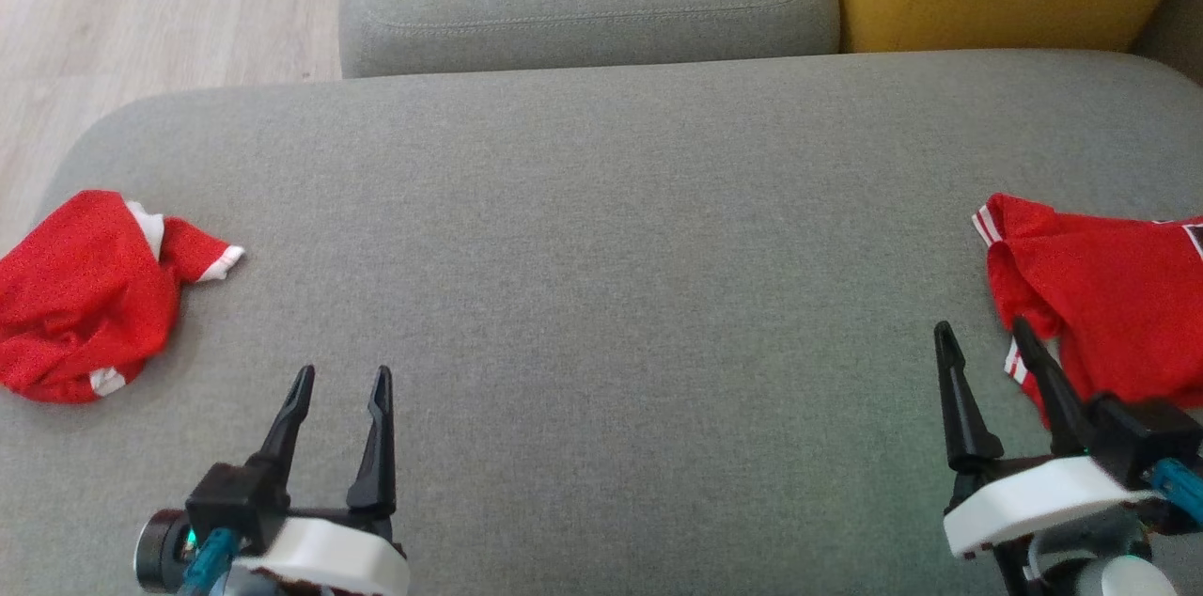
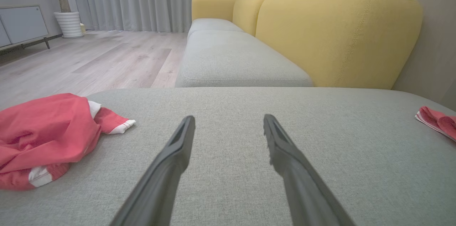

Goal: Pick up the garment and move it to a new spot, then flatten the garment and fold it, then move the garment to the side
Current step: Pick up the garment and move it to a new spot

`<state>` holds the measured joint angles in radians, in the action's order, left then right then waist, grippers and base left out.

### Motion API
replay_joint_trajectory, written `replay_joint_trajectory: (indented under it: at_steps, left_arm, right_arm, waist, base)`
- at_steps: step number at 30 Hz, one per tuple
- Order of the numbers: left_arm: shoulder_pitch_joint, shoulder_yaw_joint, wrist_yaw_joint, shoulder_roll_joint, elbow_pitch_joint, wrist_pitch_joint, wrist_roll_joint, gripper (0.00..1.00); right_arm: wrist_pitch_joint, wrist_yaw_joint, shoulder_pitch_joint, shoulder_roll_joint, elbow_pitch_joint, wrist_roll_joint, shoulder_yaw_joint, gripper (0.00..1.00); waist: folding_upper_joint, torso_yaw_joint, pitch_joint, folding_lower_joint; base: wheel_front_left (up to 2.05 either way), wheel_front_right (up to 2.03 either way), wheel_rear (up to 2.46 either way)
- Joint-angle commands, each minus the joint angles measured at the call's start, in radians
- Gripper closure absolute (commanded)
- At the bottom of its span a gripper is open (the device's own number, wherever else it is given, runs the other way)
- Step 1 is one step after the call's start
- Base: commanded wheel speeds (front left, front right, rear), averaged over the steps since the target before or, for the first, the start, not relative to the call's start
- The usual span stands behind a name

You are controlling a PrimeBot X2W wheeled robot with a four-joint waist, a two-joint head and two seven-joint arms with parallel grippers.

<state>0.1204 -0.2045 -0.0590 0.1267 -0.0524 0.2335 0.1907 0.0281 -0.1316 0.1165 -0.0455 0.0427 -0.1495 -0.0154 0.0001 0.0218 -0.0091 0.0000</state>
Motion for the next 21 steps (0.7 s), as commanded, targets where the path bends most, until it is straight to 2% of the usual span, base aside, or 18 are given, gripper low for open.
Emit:
replay_joint_trajectory:
  at_steps: [1, 6, 10, 21]
  left_arm:
    - [-0.045, 0.033, -0.007, 0.014, 0.034, 0.005, 0.008, 0.0]
    - [-0.055, 0.029, -0.011, 0.013, 0.032, 0.006, 0.008, 0.0]
    - [-0.072, 0.028, -0.014, 0.007, 0.03, 0.009, 0.015, 0.0]
    - [-0.136, 0.031, 0.003, 0.008, 0.016, 0.019, 0.032, 0.0]
  right_arm:
    - [0.002, 0.001, -0.025, -0.005, 0.043, 0.001, 0.018, 0.0]
    - [0.006, 0.001, -0.022, -0.005, 0.049, 0.006, 0.013, 0.0]
    - [0.009, 0.001, -0.016, -0.005, 0.065, 0.007, 0.018, 0.0]
    - [0.019, 0.001, -0.007, -0.005, 0.104, -0.001, 0.052, 0.0]
  waist:
    - [-0.0001, 0.001, 0.001, 0.0]
    - [-0.0001, 0.017, 0.006, 0.0]
    - [-0.0001, 0.058, 0.01, 0.0]
    - [-0.0001, 0.273, 0.015, 0.0]
  base:
    - [0.0, 0.0, 0.0]
    - [0.0, 0.0, 0.0]
    - [0.0, 0.0, 0.0]
    - [0.0, 0.0, 0.0]
